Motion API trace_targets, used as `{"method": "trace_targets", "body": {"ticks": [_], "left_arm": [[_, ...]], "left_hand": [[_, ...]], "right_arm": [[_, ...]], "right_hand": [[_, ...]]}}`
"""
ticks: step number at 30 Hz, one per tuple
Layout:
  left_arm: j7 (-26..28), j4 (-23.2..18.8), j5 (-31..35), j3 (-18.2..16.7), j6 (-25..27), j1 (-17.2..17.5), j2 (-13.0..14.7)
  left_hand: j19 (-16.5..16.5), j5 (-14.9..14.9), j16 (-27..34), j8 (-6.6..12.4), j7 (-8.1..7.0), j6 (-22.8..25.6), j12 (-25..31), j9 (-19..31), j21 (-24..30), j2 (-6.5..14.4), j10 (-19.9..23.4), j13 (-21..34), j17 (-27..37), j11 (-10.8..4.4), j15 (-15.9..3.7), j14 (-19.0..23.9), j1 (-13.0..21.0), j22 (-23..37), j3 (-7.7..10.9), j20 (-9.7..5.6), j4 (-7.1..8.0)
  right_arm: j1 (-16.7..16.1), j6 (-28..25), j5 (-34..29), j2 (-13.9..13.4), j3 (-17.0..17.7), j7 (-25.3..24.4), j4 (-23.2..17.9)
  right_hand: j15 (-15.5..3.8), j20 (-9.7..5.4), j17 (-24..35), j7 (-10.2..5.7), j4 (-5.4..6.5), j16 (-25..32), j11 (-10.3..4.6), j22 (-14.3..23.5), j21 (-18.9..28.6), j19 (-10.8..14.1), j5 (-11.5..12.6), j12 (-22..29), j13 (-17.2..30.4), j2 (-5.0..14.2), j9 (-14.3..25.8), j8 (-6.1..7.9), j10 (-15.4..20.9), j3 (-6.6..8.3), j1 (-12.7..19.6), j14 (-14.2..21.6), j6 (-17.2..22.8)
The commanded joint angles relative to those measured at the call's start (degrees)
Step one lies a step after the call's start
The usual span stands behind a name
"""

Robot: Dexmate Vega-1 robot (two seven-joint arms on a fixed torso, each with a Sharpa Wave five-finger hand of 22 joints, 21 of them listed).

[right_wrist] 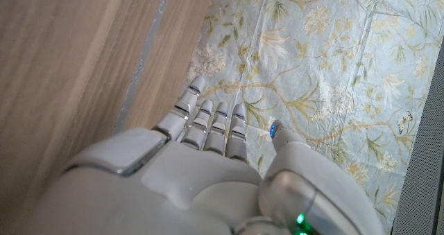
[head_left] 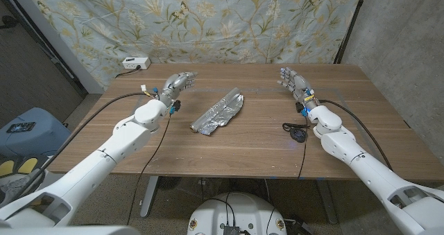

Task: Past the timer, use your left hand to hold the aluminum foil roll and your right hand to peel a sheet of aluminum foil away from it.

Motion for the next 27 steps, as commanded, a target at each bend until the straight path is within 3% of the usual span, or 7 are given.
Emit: {"method": "trace_targets", "body": {"ticks": [1, 15, 27], "left_arm": [[5.19, -6.43, 4.51, 1.59, 8.69, -0.67, 0.95], [9.88, -10.62, 8.5, 4.3, 18.62, -2.86, -0.84], [12.21, -11.61, 12.54, 8.26, 25.14, -5.74, -3.47]], "left_hand": [[1.05, 0.64, 0.93, 0.61, 0.11, 1.28, 0.82, 0.31, 0.78, 0.0, 1.34, 0.49, 0.51, 0.01, 0.0, 1.6, 1.44, 0.36, -0.44, 0.38, -0.2], [2.45, 1.59, 3.11, 0.66, 0.6, 2.89, 2.09, 0.42, 1.66, 0.18, 3.8, 1.64, 1.74, 0.29, -0.4, 4.59, 4.0, 0.7, -1.04, 0.49, -0.25], [3.04, 2.44, 4.51, 0.46, 1.03, 3.48, 2.43, 0.49, 2.17, 0.54, 3.97, 2.59, 2.77, 0.51, -0.24, 5.49, 6.32, 0.95, -1.25, 0.66, -0.37]], "right_arm": [[1.31, 0.61, 0.53, -0.34, 0.17, 2.23, 1.88], [4.7, 1.01, 2.02, -0.23, 0.08, 7.58, 7.13], [6.4, 2.97, 3.23, -0.66, 0.89, 11.71, 11.26]], "right_hand": [[-1.37, -1.45, 0.0, 0.02, -0.25, 0.27, 0.15, 0.14, -0.14, 0.5, -0.04, 0.22, 0.02, 0.1, 0.29, 0.06, 0.09, 0.14, 0.39, -0.13, 0.12], [-1.32, -1.41, -0.14, 0.02, -0.46, 0.37, 0.06, 0.15, -0.44, 0.59, -0.09, 0.21, -0.04, 0.17, 0.29, 0.02, 0.01, 0.12, 0.35, -0.25, 0.0], [-1.28, -1.3, -0.25, 0.02, -0.66, 0.45, 0.06, 0.16, -0.74, 0.65, -0.14, 0.19, -0.08, 0.21, 0.29, -0.01, -0.09, 0.06, 0.3, -0.42, -0.09]]}}
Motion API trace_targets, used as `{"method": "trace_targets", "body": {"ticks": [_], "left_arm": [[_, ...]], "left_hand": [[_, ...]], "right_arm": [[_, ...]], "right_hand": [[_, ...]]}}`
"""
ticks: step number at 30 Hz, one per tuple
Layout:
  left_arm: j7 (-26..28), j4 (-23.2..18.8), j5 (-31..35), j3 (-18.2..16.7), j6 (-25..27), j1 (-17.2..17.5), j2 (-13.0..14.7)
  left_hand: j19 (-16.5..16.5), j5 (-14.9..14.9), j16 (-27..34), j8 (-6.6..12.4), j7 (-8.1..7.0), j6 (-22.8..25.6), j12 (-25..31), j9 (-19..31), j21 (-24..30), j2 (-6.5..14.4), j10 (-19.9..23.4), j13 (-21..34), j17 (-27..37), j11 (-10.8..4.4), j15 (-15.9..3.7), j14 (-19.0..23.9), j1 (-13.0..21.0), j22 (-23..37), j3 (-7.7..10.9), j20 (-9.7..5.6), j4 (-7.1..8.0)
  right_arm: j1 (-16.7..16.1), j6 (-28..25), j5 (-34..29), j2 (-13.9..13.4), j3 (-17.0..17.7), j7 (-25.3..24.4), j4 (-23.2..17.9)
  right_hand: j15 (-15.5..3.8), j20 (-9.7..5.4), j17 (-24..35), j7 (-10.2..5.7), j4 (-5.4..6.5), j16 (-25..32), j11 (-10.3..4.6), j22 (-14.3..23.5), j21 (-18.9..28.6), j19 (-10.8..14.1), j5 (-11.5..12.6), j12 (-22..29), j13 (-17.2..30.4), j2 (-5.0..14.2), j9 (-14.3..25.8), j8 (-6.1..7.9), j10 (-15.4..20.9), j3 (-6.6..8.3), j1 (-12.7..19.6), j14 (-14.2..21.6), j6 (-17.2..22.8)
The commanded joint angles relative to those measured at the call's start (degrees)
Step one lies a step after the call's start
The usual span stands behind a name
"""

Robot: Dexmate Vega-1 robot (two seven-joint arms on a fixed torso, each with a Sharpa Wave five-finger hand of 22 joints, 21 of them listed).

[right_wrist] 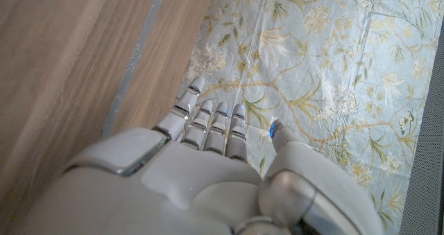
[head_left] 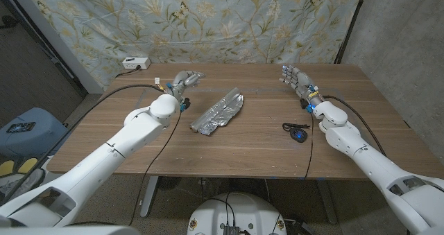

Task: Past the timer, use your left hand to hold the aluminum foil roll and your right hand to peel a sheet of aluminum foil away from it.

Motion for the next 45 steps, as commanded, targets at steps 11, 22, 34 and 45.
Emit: {"method": "trace_targets", "body": {"ticks": [11, 22, 34, 45], "left_arm": [[5.09, -3.22, 8.65, 6.32, 12.38, -3.84, -3.55], [6.12, -4.29, 11.24, 7.29, 17.05, -3.9, -3.87], [5.67, -3.66, 12.52, 8.84, 21.52, -5.83, -5.34], [3.78, -1.56, 17.15, 14.77, 26.43, -11.62, -6.15]], "left_hand": [[0.69, 1.0, 1.65, -0.25, 0.68, 0.58, 0.58, 0.29, 0.63, 0.02, 0.33, 1.22, 1.36, 0.49, 0.19, 0.8, 2.68, 0.54, -0.7, 0.15, 0.18], [0.69, 1.54, 3.0, -0.6, 1.09, 0.8, 1.07, 0.35, 1.14, 0.11, 0.56, 2.27, 2.56, 0.56, 0.17, 0.77, 4.08, 1.05, -1.43, 0.4, 0.37], [0.67, 2.03, 4.35, -1.05, 1.54, 0.71, 1.39, 0.4, 1.7, 0.12, 0.21, 3.43, 3.83, 1.01, 0.43, 0.42, 5.24, 1.59, -2.33, 0.72, 0.52], [0.08, 2.51, 5.52, -1.4, 1.72, 0.41, 1.68, 0.53, 2.04, 0.16, -0.05, 4.51, 5.0, 1.58, 0.99, -0.27, 6.18, 2.1, -3.18, 1.05, 0.68]], "right_arm": [[2.39, 2.75, 2.16, -0.27, 1.15, 6.3, 6.09], [2.33, 2.81, 2.27, -0.54, 1.14, 7.08, 5.94], [2.85, 3.59, 2.31, -0.52, 1.16, 8.25, 6.76], [4.22, 5.35, 2.87, 0.37, 1.49, 10.15, 10.15]], "right_hand": [[-1.01, -1.25, -0.08, 0.0, -0.51, 0.55, -0.02, 0.17, -0.55, 0.74, -0.18, 0.19, 0.15, 0.26, 0.29, -0.02, -0.16, 0.19, 0.23, -0.28, -0.15], [-0.85, -1.16, -0.19, -0.01, -0.71, 0.62, -0.03, 0.18, -0.81, 0.87, -0.2, 0.21, 0.12, 0.32, 0.29, -0.02, -0.17, 0.17, 0.21, -0.39, -0.2], [-0.6, -0.97, -0.27, -0.03, -0.86, 0.73, -0.12, 0.19, -1.06, 0.97, -0.22, 0.23, 0.09, 0.38, 0.29, -0.03, -0.18, 0.13, 0.15, -0.4, -0.26], [-0.4, -0.85, -0.31, -0.07, -0.92, 0.8, -0.19, 0.2, -1.27, 1.05, -0.24, 0.24, 0.07, 0.46, 0.29, -0.02, -0.2, 0.09, 0.04, -0.44, -0.26]]}}
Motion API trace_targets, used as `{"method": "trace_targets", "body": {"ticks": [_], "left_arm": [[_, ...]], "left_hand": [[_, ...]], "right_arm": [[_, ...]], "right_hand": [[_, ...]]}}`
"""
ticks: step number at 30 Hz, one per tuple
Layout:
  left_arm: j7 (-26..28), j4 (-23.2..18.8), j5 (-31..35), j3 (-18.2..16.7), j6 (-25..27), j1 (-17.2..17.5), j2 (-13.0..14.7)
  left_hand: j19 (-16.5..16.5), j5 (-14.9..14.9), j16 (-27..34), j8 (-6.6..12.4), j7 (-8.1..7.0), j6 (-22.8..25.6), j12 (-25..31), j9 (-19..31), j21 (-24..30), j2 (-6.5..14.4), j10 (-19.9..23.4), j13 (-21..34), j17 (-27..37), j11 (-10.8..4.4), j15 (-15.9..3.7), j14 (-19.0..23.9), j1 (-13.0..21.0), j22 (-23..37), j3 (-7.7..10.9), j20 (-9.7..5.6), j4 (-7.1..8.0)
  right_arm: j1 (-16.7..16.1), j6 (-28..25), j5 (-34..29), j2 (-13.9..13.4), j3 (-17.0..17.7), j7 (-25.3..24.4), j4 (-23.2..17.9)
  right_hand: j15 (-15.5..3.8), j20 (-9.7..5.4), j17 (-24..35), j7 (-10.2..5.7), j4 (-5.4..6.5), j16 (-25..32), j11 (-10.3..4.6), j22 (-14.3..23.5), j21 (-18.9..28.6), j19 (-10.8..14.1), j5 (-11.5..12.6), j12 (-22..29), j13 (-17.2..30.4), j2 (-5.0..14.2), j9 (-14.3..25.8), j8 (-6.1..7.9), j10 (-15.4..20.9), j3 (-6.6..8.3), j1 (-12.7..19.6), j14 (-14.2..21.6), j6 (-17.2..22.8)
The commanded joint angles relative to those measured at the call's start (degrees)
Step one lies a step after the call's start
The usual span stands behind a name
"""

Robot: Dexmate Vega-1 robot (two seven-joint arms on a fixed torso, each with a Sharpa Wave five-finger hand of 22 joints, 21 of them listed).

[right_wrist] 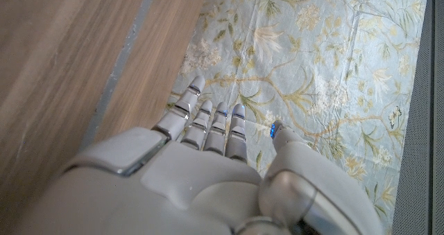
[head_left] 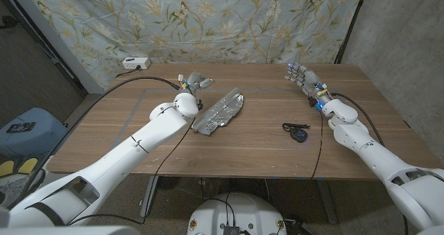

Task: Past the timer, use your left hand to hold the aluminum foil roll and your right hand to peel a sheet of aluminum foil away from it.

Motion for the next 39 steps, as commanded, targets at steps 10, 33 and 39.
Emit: {"method": "trace_targets", "body": {"ticks": [10, 33, 39], "left_arm": [[-4.22, 3.04, 6.01, 8.05, 8.97, -8.06, -2.3], [-10.09, 1.71, 3.95, 11.43, 18.03, -12.14, -3.11], [-10.45, 0.3, 2.75, 11.9, 20.72, -12.37, -2.77]], "left_hand": [[-1.19, 0.73, 1.36, -0.25, 0.42, -0.23, 0.58, 0.42, 0.66, 0.15, -0.5, 1.42, 1.48, 0.93, 1.04, -1.41, 1.17, 0.68, -1.42, 0.66, 0.42], [-4.48, 1.78, 2.69, -0.85, 0.7, -3.22, 0.1, 0.69, 1.03, 0.38, -4.29, 4.19, 3.72, 3.32, 3.6, -5.75, 2.11, 2.15, -3.47, 0.88, 0.8], [-4.75, 1.97, 2.73, -0.81, 0.72, -3.54, 0.09, 0.71, 1.16, 0.59, -4.62, 4.54, 3.8, 3.59, 3.9, -6.02, 1.89, 2.36, -3.57, 0.88, 1.07]], "right_arm": [[1.66, 2.26, 0.73, 0.74, 0.65, 2.55, 4.16], [2.06, 2.74, 1.08, 0.01, 1.22, 3.81, 5.22], [2.18, 3.11, 1.08, -0.25, 1.61, 3.45, 5.55]], "right_hand": [[-0.44, -0.69, -0.08, -0.12, -0.44, 0.45, -0.01, 0.21, -0.45, 0.63, -0.02, 0.24, 0.04, 0.51, 0.29, -0.01, -0.02, 0.13, -0.07, -0.13, -0.26], [-0.23, -0.59, -0.18, -0.1, -0.75, 0.62, 0.05, 0.23, -0.9, 0.79, -0.03, 0.26, 0.01, 0.59, 0.28, -0.02, -0.04, 0.11, -0.09, -0.08, -0.34], [-0.2, -0.57, -0.21, -0.11, -0.84, 0.65, 0.14, 0.23, -1.03, 0.86, -0.04, 0.26, 0.0, 0.64, 0.28, 0.0, -0.08, 0.12, -0.09, -0.11, -0.32]]}}
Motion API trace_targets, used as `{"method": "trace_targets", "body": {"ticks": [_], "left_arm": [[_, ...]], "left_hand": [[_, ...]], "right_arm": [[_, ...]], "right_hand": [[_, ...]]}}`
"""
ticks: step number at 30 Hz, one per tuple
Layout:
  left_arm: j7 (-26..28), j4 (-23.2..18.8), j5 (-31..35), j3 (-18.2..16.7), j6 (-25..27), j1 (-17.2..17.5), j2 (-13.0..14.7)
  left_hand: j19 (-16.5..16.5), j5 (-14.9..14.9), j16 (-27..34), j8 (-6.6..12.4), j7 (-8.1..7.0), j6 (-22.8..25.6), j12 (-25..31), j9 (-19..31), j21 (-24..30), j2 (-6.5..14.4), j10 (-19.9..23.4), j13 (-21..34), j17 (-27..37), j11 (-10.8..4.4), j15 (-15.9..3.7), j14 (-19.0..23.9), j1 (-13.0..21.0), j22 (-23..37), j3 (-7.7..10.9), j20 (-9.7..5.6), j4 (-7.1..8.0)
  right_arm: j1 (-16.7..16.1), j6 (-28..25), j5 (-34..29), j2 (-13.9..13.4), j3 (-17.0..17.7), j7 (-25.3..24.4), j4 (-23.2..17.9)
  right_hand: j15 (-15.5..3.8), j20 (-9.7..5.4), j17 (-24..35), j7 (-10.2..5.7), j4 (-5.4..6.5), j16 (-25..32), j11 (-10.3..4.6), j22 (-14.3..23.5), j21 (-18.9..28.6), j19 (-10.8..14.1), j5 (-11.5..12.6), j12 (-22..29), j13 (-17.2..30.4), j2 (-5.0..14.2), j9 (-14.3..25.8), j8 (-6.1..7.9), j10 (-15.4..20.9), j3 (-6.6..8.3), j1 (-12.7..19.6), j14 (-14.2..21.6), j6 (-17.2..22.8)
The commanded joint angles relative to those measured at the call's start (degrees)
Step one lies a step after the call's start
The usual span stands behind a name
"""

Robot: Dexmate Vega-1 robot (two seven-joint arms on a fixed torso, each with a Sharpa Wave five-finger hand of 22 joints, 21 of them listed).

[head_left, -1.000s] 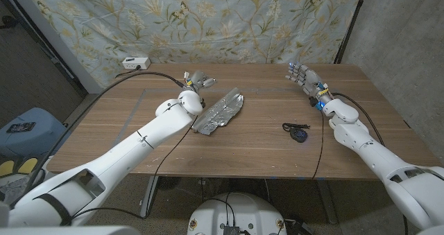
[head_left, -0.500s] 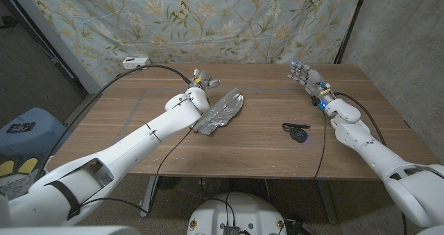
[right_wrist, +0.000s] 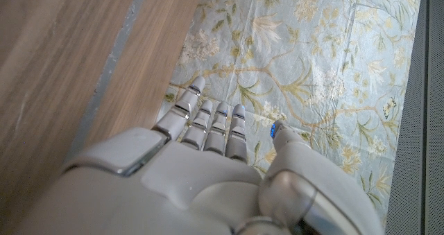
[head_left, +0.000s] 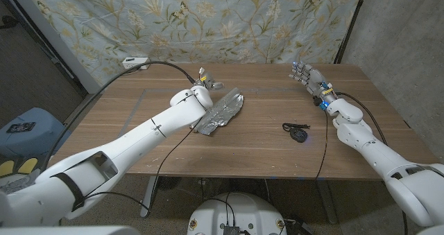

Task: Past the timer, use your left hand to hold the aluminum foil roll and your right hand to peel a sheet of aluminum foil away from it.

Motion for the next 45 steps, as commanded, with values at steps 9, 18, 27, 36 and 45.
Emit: {"method": "trace_targets", "body": {"ticks": [9, 18, 27, 36, 45], "left_arm": [[-1.49, -3.82, -3.98, 1.33, 8.09, -1.26, 0.85], [-1.58, -4.44, -6.09, 1.57, 10.52, -2.14, 1.35], [-2.21, -4.58, -8.33, 2.42, 12.38, -3.58, 1.83], [-3.62, -4.02, -10.75, 3.64, 14.52, -5.93, 2.12], [-4.85, -2.55, -13.01, 4.81, 15.91, -8.31, 1.85]], "left_hand": [[-0.95, 0.81, 0.36, -0.04, 0.12, -0.84, 0.18, 0.2, 0.43, 0.2, -0.88, 0.97, 0.29, 0.37, 0.61, -0.69, 0.39, 0.59, -0.4, -0.2, 0.36], [-1.48, 1.28, 0.61, 0.15, 0.15, -1.03, 0.37, 0.25, 0.84, 0.37, -1.06, 1.86, 0.44, 0.89, 0.72, -1.04, 0.24, 1.13, -0.6, -0.2, 0.43], [-2.85, 2.25, 1.14, 0.21, 0.11, -1.6, 0.77, 0.09, 2.06, 0.68, -1.28, 4.2, 0.75, 1.2, 0.95, -2.04, -1.11, 2.54, -1.49, -0.21, 0.74], [-4.1, 2.92, 1.38, 0.17, 0.08, -1.98, 0.56, -0.02, 3.02, 0.96, -1.82, 5.75, 0.8, 1.23, 1.09, -2.84, -1.89, 3.53, -1.82, -0.23, 0.73], [-4.87, 3.11, 1.9, 0.19, 0.07, -2.28, 0.4, -0.06, 3.66, 1.29, -1.87, 6.59, 1.11, 1.26, 1.08, -3.35, -1.91, 4.14, -2.05, -0.23, 0.52]], "right_arm": [[0.82, 0.91, -0.01, -0.3, 0.92, -0.86, 1.66], [1.05, 0.89, -0.23, -0.22, 0.9, -1.38, 2.04], [1.4, 0.93, -0.38, -0.17, 0.97, -1.8, 2.71], [2.24, 1.64, -0.31, -0.12, 1.22, -1.22, 4.61], [3.6, 2.64, -0.32, 0.32, 1.26, -0.15, 7.19]], "right_hand": [[-0.14, -0.21, 0.06, 0.09, -0.24, 0.33, 0.11, 0.24, -0.32, 0.64, -0.05, 0.26, -0.02, 0.44, 0.28, 0.0, -0.1, 0.09, 0.07, -0.09, -0.09], [-0.16, -0.11, 0.03, 0.1, -0.37, 0.4, 0.21, 0.25, -0.49, 0.73, -0.05, 0.29, -0.03, 0.47, 0.27, -0.01, -0.06, 0.09, 0.08, -0.05, -0.13], [-0.06, -0.01, 0.01, 0.12, -0.48, 0.47, 0.24, 0.26, -0.64, 0.89, -0.06, 0.29, -0.04, 0.49, 0.27, -0.01, -0.08, 0.07, 0.04, -0.03, -0.17], [-0.01, 0.06, -0.01, 0.22, -0.62, 0.54, 0.3, 0.27, -0.81, 1.0, -0.07, 0.29, -0.04, 0.49, 0.27, -0.02, -0.09, 0.04, 0.04, 0.0, -0.21], [0.07, 0.17, 0.0, 0.18, -0.68, 0.6, 0.35, 0.28, -0.94, 1.14, -0.09, 0.3, -0.05, 0.51, 0.27, -0.02, -0.1, 0.0, -0.04, -0.02, -0.25]]}}
